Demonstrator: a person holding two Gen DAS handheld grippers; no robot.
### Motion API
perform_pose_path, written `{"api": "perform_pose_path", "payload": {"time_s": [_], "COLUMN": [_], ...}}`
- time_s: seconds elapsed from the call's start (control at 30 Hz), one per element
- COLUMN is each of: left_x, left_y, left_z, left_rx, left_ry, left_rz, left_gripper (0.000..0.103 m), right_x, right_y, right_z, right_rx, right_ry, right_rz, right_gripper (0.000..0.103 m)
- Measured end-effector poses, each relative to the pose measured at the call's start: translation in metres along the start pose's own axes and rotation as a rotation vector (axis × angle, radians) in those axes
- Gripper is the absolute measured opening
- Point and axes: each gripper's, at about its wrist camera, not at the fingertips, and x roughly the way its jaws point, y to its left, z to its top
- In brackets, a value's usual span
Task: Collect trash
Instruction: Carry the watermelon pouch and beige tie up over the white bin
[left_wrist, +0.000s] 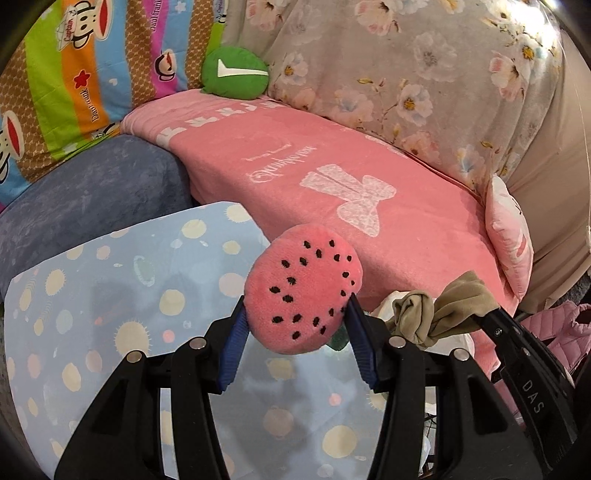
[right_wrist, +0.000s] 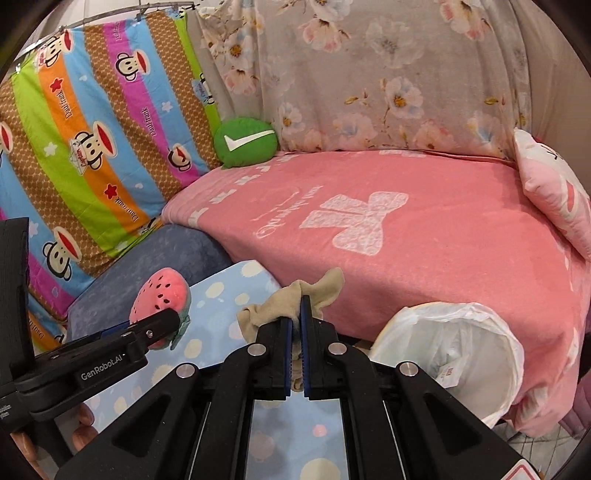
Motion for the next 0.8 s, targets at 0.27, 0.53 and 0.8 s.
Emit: {"api": "perform_pose_path", "payload": {"time_s": [0.27,0.53,0.8], "left_x": [0.004,0.024,0.05], "left_y": [-0.071,-0.128,-0.177], "left_z": [-0.009,-0.025,-0.039], "left_rx": [0.104,0.186,0.255], "left_ry": [0.01,0.057,0.109], "left_rz": [-0.059,-0.117,-0.169], "left_gripper": [0.049,0.049,0.049], "right_x": [-0.022,-0.033,-0.037], "right_y": [-0.063,-0.118,-0.163], "right_z": [0.002,-0.005,-0.013], "right_rx": [0.061,0.12,0.18], "right_ry": [-0.032,-0.036,-0.03], "right_rz": [-0.075,-0.134,-0.189], "right_gripper": [0.004,0.004,0.004]}}
